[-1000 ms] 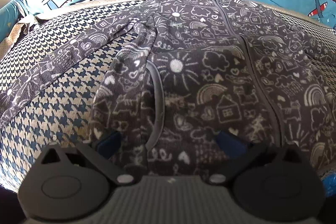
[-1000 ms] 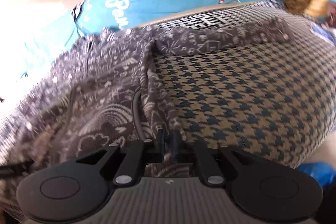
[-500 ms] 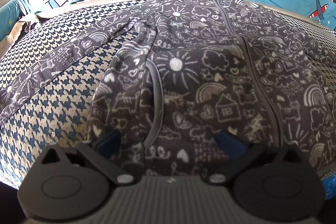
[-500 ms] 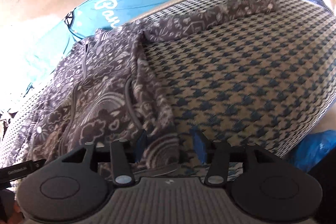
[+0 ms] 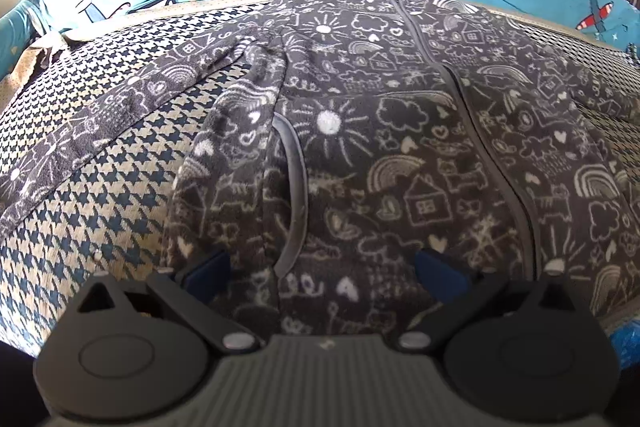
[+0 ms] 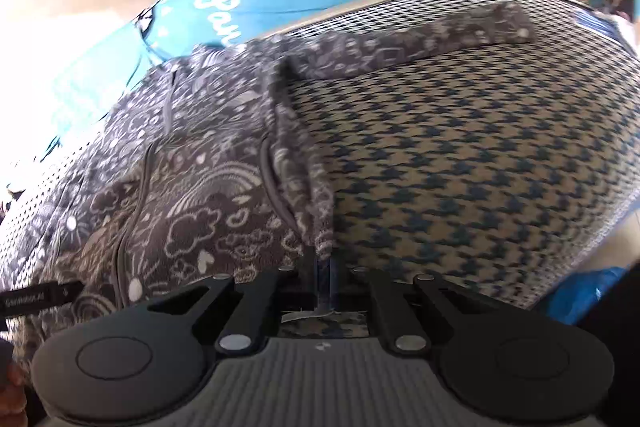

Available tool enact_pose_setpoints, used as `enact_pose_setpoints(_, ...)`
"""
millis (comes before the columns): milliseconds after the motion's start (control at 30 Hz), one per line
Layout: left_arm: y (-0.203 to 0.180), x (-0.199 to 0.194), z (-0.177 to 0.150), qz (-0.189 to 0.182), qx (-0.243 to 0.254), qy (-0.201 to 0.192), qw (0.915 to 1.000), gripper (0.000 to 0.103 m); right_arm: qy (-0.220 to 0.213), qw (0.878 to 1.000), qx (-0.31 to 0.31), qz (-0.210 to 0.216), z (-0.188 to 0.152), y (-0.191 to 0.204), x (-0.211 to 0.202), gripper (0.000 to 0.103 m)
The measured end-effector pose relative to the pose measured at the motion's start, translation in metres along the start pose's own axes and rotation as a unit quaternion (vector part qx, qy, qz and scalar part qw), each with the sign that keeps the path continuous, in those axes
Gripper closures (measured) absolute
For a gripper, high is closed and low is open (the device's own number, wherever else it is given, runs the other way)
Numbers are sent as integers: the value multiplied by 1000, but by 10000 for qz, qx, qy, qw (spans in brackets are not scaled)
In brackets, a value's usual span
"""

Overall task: Fold clothes
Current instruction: 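Lay the jacket flat and open the right gripper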

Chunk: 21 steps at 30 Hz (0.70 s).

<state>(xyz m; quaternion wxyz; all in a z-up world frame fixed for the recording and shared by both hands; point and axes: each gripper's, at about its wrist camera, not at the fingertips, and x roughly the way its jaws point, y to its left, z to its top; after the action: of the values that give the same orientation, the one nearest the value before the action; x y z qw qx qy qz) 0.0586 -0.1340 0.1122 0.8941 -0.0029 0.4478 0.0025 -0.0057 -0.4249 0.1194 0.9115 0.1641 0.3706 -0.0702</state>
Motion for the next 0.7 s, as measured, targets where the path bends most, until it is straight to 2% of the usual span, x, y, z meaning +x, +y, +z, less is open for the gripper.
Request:
enact_pose_setpoints(267,0,-5,-8,-64,77,47,9999,0,88,9998,142,-124,-1,-5,1,97)
enact_pose_setpoints(400,0,-5,-9,-54,67,59,9999,0,20,9998,137,-147,-1,-7,-1,84)
enact_pose_setpoints(700,-1,-3,-10,-30,86,89,9999,0,-423,9989,-23,-218,2,-3,-10,76)
